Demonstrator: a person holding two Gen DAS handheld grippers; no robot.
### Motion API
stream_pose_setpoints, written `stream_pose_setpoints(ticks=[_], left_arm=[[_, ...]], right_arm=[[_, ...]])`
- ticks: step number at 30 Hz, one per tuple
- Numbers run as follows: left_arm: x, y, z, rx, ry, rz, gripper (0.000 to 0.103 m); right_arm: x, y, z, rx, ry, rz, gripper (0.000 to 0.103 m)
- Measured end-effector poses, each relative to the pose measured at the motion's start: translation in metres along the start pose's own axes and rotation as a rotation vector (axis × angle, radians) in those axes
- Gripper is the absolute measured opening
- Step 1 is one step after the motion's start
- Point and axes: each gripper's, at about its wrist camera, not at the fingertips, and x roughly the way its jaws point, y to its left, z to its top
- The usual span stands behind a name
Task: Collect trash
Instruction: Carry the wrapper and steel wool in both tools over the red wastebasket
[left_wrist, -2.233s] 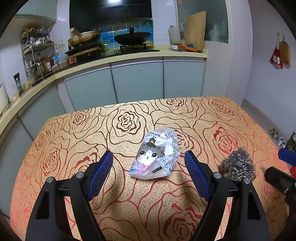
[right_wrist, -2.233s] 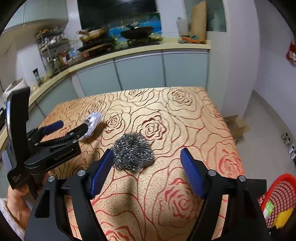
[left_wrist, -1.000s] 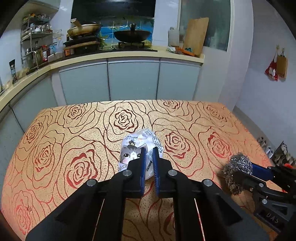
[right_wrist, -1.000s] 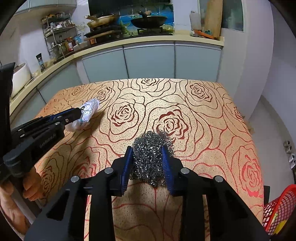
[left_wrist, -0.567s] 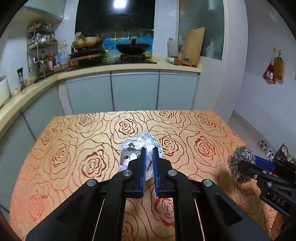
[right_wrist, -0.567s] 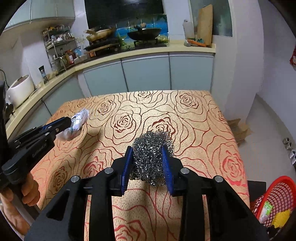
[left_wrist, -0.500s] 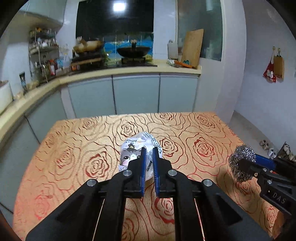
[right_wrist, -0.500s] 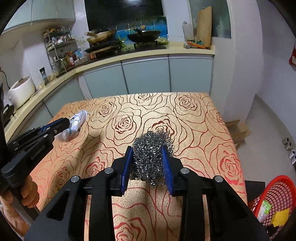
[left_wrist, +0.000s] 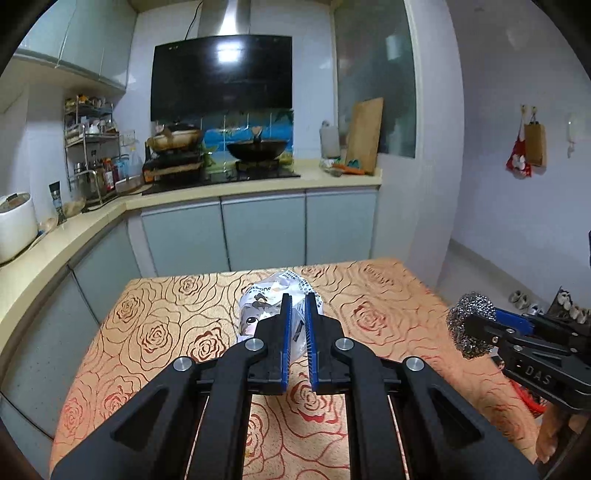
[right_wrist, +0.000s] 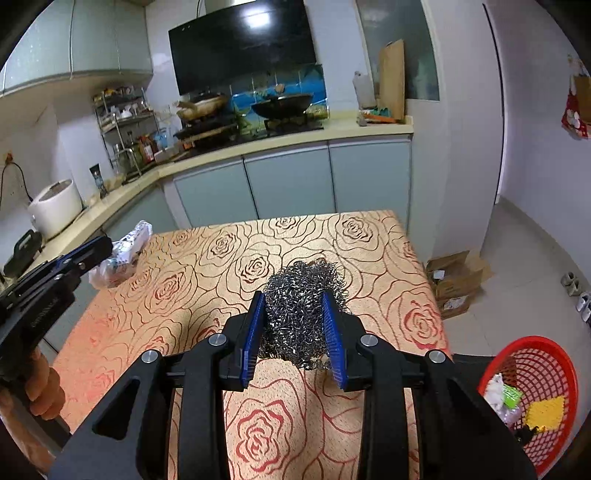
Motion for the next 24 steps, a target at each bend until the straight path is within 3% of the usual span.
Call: stream_pose_setpoints(ticks=[8,24], left_arm=[[-0.024,-0.015,0.010,-0.004,-0.041,-0.022,0.007],[-0.041,-0.060,0.006,0.033,-0.048,-0.110,0.007]], right_arm=[[-0.028,-0.012,0.006,0.009,-0.052,-0.017,0.031],[-0.067,-0.036,0.001,0.043,-0.095,-0.074,0.031]])
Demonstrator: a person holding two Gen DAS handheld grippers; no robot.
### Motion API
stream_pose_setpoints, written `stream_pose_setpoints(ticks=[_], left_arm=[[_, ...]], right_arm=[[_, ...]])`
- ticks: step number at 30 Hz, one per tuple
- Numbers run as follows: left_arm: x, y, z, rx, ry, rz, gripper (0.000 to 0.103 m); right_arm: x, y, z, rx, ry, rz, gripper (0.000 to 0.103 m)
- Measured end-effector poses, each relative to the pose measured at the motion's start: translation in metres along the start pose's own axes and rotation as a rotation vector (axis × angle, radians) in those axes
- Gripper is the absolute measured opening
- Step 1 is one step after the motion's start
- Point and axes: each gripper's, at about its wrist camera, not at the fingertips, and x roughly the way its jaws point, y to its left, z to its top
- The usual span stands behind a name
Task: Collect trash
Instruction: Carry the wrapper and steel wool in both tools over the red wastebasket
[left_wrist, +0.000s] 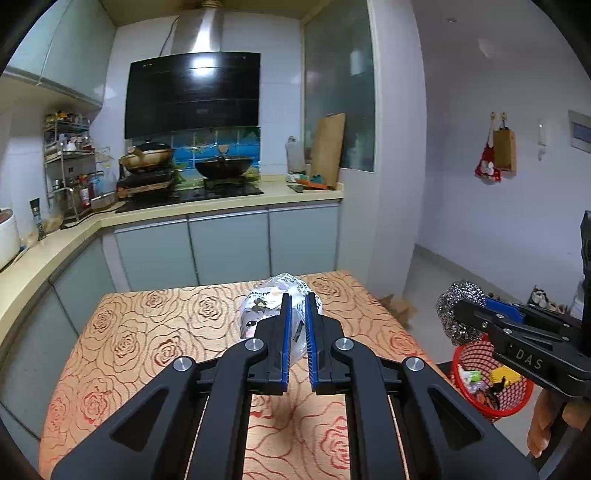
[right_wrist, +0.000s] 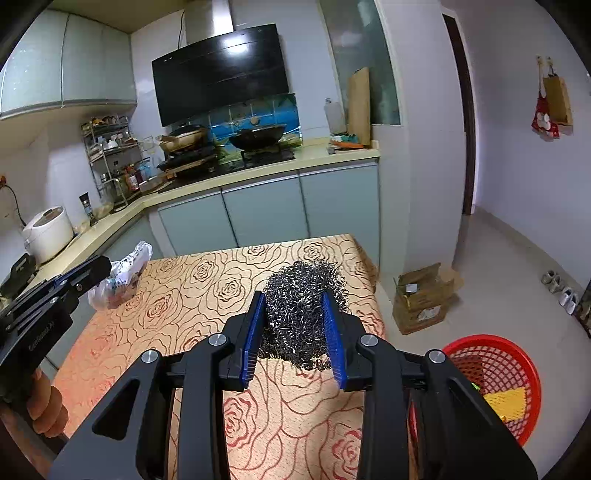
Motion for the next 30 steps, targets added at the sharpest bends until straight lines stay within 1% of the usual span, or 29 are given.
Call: stream_pose_setpoints(ticks=[5,11,20,25,30], left_arm=[[-0.002,-0.019,0.002,0.017,-0.010,-0.043,0.007],[-0.001,-0.043,0.005,0.041,-0.016,-0.101,0.007],[0.011,-0.092,0.006,0.062,-0.004,-0.234,0.007],[0.023,-0.131,0.001,0.084,0.020,-0.331,0.007],[0.039,-0.173,-0.010,0.112,0.061,-0.426,0.007]], right_arm=[[-0.012,-0.009,0.002,0.011,-0.021,-0.025,0.031],[-0.025,-0.029,0.001,0.029,-0.036,-0.064,0.031],[-0.047,-0.075,-0.004,0.076,-0.054,-0.162,0.031],[-0.056,-0.106,-0.014,0.110,-0.045,-0.229,0.031],[-0.060,-0.138,-0.026,0.144,-0.019,-0.292,0.031]])
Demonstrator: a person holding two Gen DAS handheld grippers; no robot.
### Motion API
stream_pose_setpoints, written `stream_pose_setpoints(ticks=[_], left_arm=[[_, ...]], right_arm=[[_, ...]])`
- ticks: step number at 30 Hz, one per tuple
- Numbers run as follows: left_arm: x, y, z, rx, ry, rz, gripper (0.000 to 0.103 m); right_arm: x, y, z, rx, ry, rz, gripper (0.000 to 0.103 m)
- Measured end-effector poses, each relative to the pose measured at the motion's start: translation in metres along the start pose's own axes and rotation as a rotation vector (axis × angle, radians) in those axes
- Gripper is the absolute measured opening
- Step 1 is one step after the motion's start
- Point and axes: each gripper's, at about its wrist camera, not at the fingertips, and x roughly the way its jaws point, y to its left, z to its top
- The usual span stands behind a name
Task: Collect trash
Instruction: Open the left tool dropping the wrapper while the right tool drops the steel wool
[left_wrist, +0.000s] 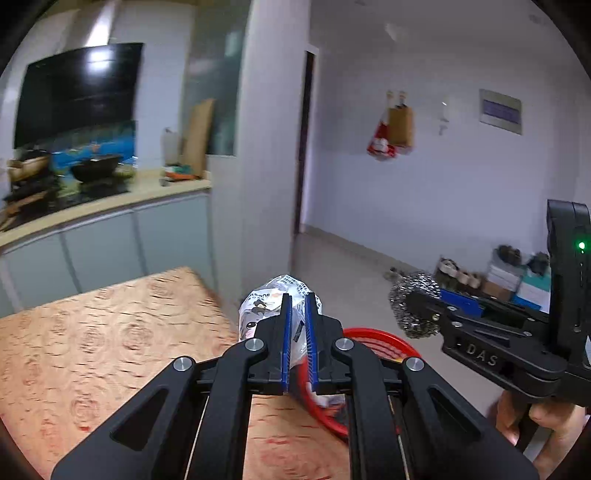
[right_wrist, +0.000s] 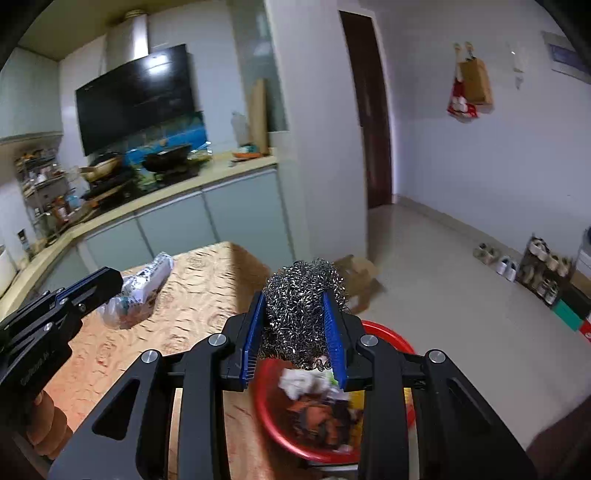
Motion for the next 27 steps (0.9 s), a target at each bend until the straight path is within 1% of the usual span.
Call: stream_pose_setpoints(ticks=[5,8,13,15,17,18,20,21,22,23,25,27], left_arm=[[0.042,-0.031,-0.016,0.020,0.082,-0.080,0.007],[0.066,-0.043,-0.028,0.038,0.138,-0.104,0.007],[0.098,-0.052,-0.044,0.052,0.221,-0.119,0.007],[0.107,-0.052,-0.050,0.044,0.243,-0.119,0.007],[0.113,-0.048,-0.054,0.031,0.262,-0.118,0.009],[0.113,-0.049,-0.056,0.026,0.263,-0.120,0.012],[0.112,-0.046,-0.054,0.018,0.262,-0.120,0.025],[0.111,-0.044,-0.053,0.009,0.257,-0.120,0.034],[0.108,-0.041,-0.052,0.000,0.251,-0.119,0.040],[0.106,-0.039,-0.050,-0.008,0.244,-0.121,0.043],[0.100,-0.032,-0.046,-0.024,0.228,-0.116,0.055],[0.093,-0.025,-0.042,-0.041,0.210,-0.100,0.060]], right_arm=[[0.013,-0.022,-0.012,0.021,0.040,-0.047,0.031],[0.025,-0.035,-0.021,0.031,0.078,-0.070,0.031],[0.047,-0.047,-0.036,0.040,0.152,-0.089,0.032],[0.055,-0.050,-0.042,0.041,0.186,-0.085,0.033],[0.067,-0.053,-0.050,0.047,0.231,-0.063,0.033],[0.073,-0.054,-0.053,0.055,0.256,-0.044,0.037],[0.081,-0.054,-0.058,0.069,0.295,-0.010,0.042],[0.084,-0.055,-0.061,0.078,0.312,0.001,0.045],[0.086,-0.054,-0.062,0.088,0.325,0.012,0.047],[0.086,-0.055,-0.064,0.098,0.329,0.020,0.049],[0.082,-0.055,-0.063,0.115,0.319,0.028,0.055],[0.074,-0.057,-0.060,0.140,0.300,0.035,0.061]])
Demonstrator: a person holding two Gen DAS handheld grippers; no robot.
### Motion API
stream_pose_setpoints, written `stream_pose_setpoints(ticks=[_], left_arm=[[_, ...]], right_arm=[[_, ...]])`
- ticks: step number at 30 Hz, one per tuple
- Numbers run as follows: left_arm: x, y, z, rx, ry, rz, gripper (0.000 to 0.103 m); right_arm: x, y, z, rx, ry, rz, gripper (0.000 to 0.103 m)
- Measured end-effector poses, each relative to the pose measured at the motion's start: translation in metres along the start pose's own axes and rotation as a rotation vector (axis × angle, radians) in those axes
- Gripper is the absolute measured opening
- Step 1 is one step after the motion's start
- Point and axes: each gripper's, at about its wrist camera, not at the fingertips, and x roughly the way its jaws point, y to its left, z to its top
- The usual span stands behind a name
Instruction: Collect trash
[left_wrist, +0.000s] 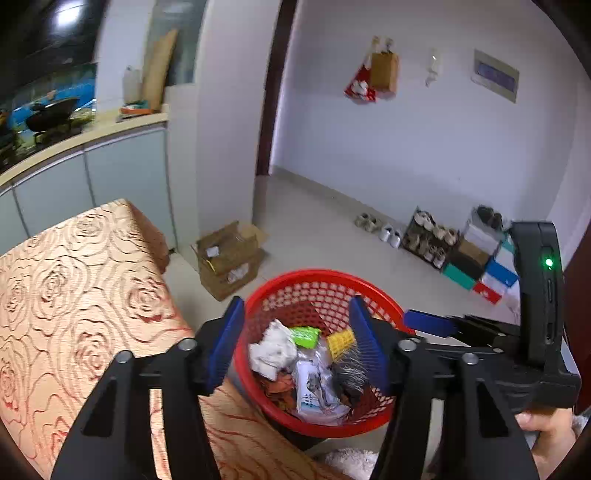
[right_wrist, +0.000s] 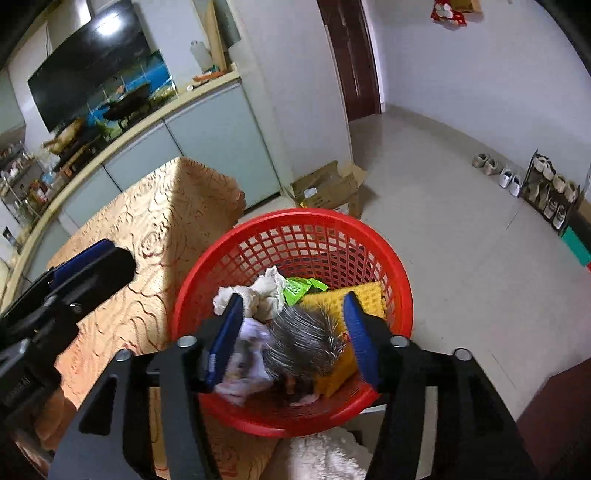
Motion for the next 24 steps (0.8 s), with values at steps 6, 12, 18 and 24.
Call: stream_pose_setpoints(ticks=[6,12,18,24], left_arm=[[-0.031,0.014,0.003,-0.019,-0.063,0.070,0.073],[-0.065,0.023,0.003,-0.038,-0.121,0.129,0.085],[-0.096,0.016,-0.006,-0.009,-0.160,0.201,0.091],[-0.119,0.007,-0.018,0.027,-0.176,0.258,0.094]], right_arm=[[-0.024,0.000,0.001,0.005,-0.056,-0.029,0.068],[-0.053,0.016,-0.005,-0.032,-0.145,-0.091,0.087],[-0.082,0.042,-0.020,-0.102,-0.217,-0.113,0.096],[-0.098,0.052,-0.037,-0.102,-0.221,-0.119,0.096]])
